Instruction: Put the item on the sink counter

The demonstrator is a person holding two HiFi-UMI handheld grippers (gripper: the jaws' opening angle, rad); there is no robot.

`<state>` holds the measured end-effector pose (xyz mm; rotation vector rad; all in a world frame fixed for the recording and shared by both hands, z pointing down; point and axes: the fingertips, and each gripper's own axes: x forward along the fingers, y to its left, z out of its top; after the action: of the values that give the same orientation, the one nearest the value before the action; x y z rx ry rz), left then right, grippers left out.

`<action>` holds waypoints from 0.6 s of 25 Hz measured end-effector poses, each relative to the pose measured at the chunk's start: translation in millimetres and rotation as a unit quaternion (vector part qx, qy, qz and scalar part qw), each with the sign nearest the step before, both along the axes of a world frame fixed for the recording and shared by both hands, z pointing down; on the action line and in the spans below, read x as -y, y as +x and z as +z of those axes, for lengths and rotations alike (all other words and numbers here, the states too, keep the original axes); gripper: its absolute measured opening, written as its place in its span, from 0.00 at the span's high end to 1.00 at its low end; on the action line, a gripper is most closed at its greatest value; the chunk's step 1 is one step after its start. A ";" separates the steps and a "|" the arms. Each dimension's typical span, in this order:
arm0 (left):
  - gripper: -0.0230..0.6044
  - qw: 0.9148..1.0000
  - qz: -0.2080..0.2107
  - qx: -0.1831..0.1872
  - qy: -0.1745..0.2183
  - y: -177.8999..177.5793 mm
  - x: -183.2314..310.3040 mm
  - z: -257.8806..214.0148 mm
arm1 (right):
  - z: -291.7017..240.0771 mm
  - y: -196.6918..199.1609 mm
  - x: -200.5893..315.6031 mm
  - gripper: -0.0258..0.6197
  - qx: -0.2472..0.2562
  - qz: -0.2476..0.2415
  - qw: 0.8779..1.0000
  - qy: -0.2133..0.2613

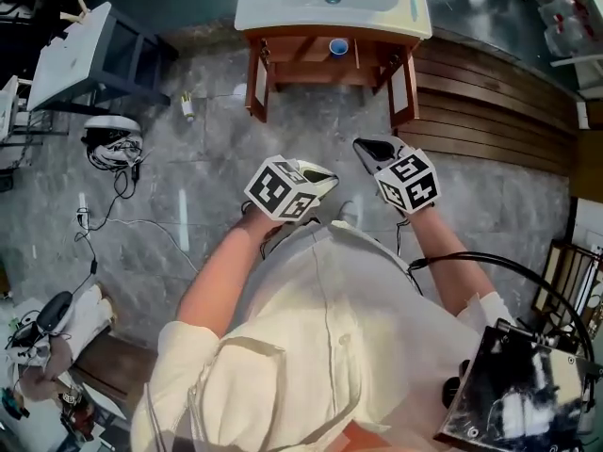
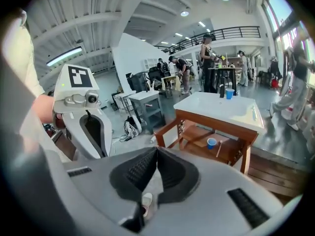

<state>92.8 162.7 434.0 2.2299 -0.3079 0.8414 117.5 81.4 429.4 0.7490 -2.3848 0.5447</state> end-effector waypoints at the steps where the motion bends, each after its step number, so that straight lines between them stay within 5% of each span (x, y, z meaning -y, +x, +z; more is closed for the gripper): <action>1: 0.96 1.000 -0.002 0.002 0.000 3.4 -1.7 -1.6 | -4.6 5.3 -1.9 0.95 0.001 -0.003 1.000 0.002; 15: 0.96 1.000 -0.021 0.018 0.000 47.1 -26.5 -6.1 | -23.5 66.2 -23.8 0.95 0.005 -0.028 0.999 0.018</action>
<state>139.9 189.2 428.0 2.2033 -0.3707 0.8588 183.7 105.3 405.9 0.6954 -2.4228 0.4849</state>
